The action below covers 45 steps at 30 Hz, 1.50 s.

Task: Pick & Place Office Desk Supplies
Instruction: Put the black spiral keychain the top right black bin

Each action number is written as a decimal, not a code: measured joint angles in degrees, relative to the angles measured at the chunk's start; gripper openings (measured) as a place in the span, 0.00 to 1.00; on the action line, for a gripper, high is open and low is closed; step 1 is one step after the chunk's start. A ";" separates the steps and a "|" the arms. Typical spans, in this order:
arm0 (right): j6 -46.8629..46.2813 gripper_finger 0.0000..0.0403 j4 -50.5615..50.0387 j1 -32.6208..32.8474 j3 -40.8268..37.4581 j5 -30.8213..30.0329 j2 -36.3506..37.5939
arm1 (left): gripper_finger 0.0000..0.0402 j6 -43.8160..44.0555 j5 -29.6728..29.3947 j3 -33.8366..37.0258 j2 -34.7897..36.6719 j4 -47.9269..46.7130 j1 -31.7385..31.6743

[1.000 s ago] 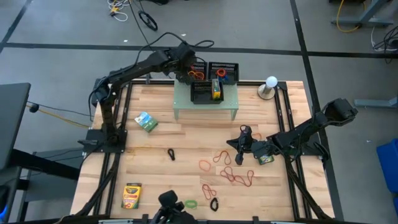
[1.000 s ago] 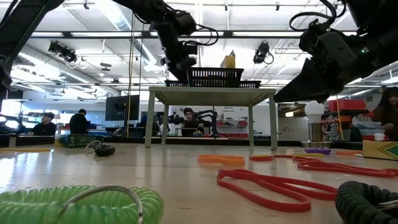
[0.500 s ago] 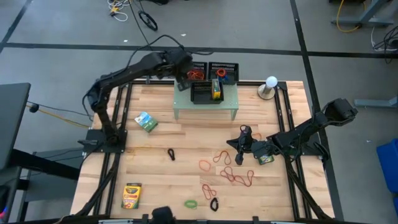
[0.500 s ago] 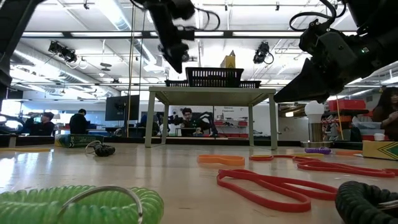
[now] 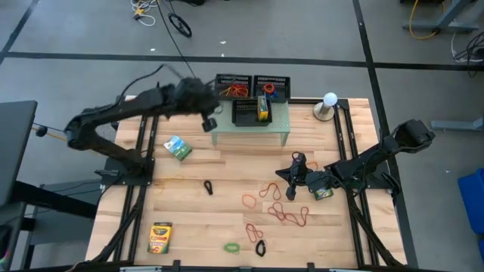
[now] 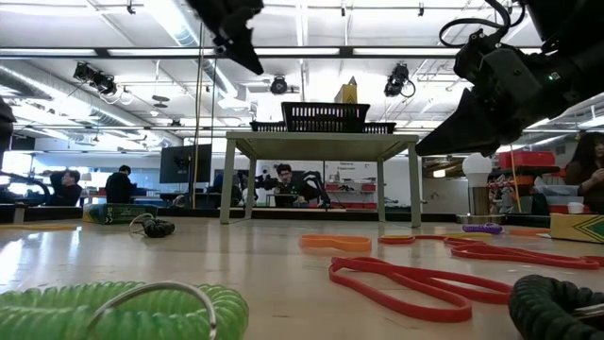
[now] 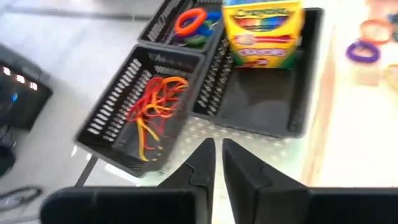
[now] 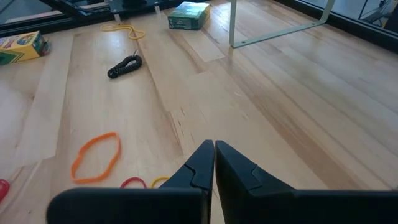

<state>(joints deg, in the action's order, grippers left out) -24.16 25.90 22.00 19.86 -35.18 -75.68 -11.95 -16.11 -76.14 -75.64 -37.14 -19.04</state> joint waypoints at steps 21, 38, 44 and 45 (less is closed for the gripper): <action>0.48 0.06 0.89 -0.11 0.00 -0.02 0.00 | 0.04 3.21 3.25 55.61 18.23 73.57 18.09; 2.78 0.06 -9.25 3.40 10.21 6.24 0.00 | 0.04 3.85 2.63 60.30 17.99 78.94 21.35; 2.05 0.06 -17.55 7.67 14.47 1.06 -0.07 | 0.04 3.84 2.63 60.30 17.99 78.94 21.32; 2.01 0.06 -17.67 8.15 14.47 0.51 -0.07 | 0.04 3.85 2.63 60.30 17.99 78.93 21.32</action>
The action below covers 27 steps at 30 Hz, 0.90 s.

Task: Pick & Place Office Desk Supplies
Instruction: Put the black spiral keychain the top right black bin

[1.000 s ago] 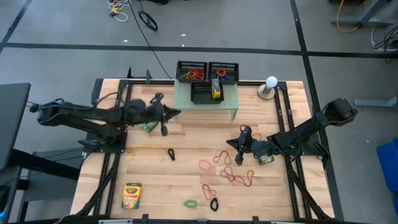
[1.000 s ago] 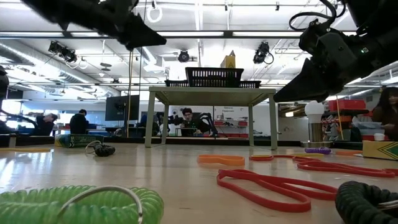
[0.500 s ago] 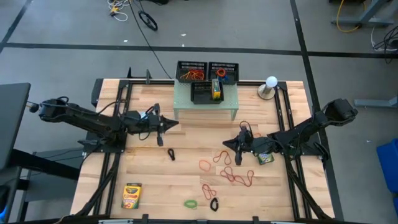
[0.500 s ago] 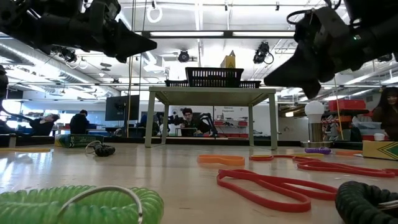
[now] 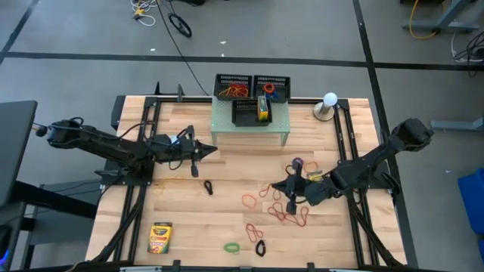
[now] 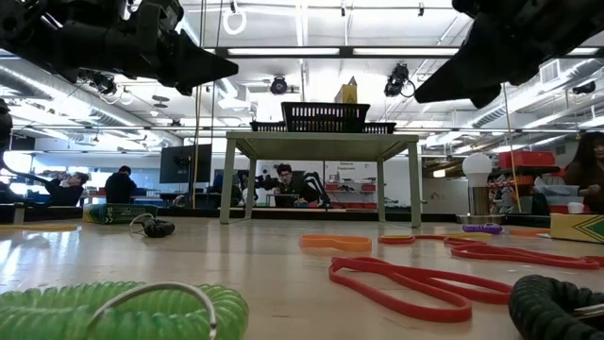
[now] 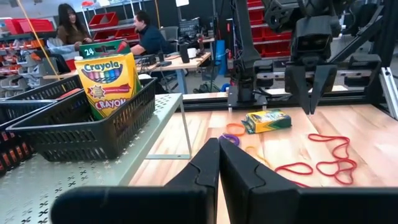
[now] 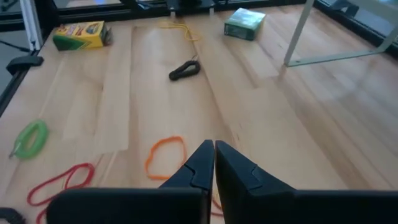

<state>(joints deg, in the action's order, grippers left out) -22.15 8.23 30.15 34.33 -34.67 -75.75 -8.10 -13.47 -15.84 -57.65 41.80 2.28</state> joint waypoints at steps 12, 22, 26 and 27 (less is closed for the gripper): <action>4.92 0.11 1.21 -5.10 0.00 -2.69 -0.01 | 0.04 0.00 0.02 0.00 0.00 -0.04 0.00; 9.33 0.03 1.10 -9.71 0.00 6.27 -0.28 | 0.04 0.00 0.02 -0.02 0.00 -0.06 0.00; 9.15 0.02 2.30 -8.65 0.55 7.63 -3.35 | 0.04 -0.02 0.02 -0.02 0.00 -0.06 -0.02; 9.09 0.02 2.25 -8.19 1.52 7.98 -5.03 | 0.04 0.00 0.02 -0.02 0.00 -0.05 -0.02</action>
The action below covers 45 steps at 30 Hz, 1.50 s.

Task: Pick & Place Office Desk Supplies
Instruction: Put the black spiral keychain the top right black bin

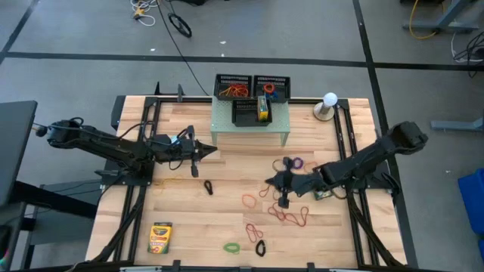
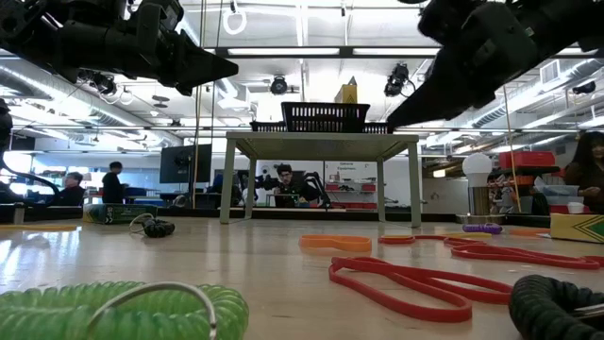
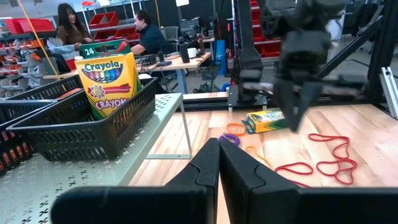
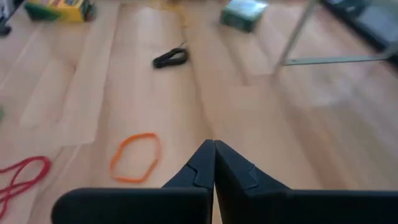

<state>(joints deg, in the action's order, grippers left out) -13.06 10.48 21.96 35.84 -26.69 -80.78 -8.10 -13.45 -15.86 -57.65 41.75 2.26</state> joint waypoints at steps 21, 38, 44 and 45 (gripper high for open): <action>-20.03 0.27 -14.95 14.66 23.57 16.08 -24.48 | 0.04 -0.01 0.02 -0.09 -0.02 -0.39 0.00; -20.87 0.36 -32.00 15.50 40.36 18.26 -34.66 | 0.04 -0.01 0.02 -0.07 -0.02 -0.40 -0.02; -18.78 0.36 -31.29 15.25 40.34 20.01 -35.43 | 0.04 -0.02 0.02 -0.07 -0.02 -0.40 -0.02; -18.76 0.36 -31.05 15.14 40.34 20.37 -35.85 | 0.04 -0.01 0.02 -0.07 -0.02 -0.39 -0.02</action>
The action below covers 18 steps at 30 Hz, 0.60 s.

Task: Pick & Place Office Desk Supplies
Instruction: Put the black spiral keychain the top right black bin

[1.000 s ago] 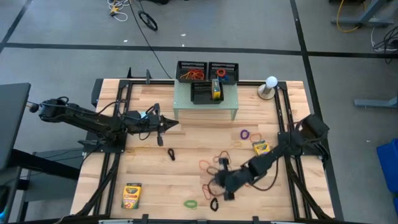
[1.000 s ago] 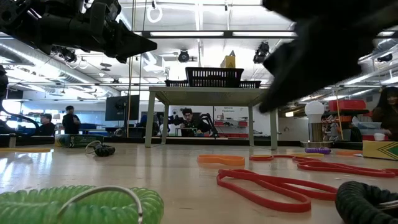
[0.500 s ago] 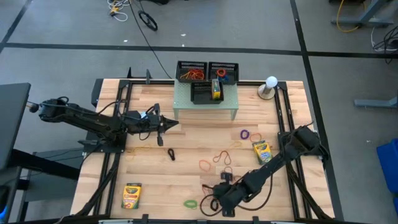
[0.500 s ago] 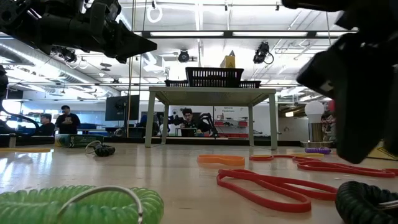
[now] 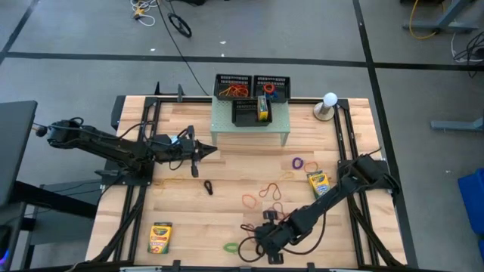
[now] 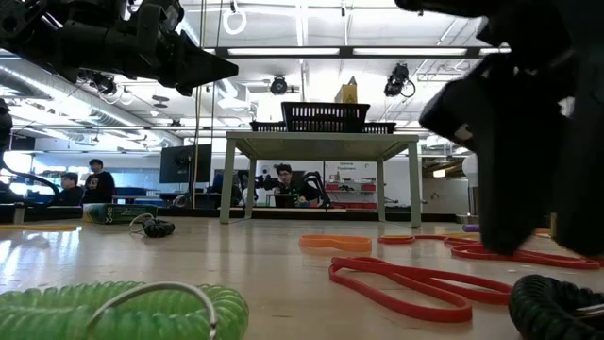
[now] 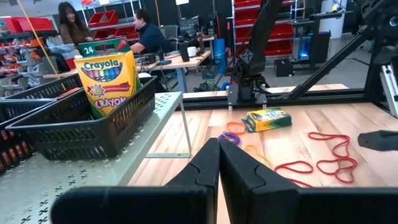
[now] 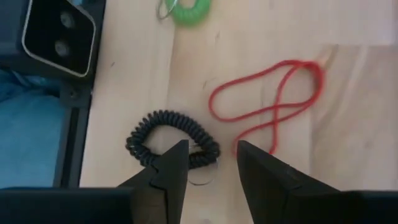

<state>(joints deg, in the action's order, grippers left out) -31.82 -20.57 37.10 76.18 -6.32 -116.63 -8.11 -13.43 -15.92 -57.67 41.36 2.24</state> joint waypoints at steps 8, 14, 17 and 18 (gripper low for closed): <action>1.42 0.25 1.11 -0.50 0.04 3.47 -2.26 | 0.04 0.00 0.00 0.02 0.00 -0.20 0.00; 3.81 0.09 0.37 -1.01 -0.09 3.83 -1.15 | 0.04 -0.01 0.00 0.02 0.00 -0.20 0.00; 5.42 0.05 -0.98 -0.99 -0.11 3.75 0.96 | 0.04 0.01 0.00 0.02 0.00 -0.21 -0.02; 5.56 0.05 -1.52 -0.98 -0.11 3.61 1.82 | 0.04 -0.01 0.00 0.02 0.00 -0.22 -0.02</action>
<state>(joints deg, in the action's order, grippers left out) -26.26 -22.09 36.12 76.07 -2.71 -114.81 -8.12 -13.43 -15.90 -57.67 41.15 2.22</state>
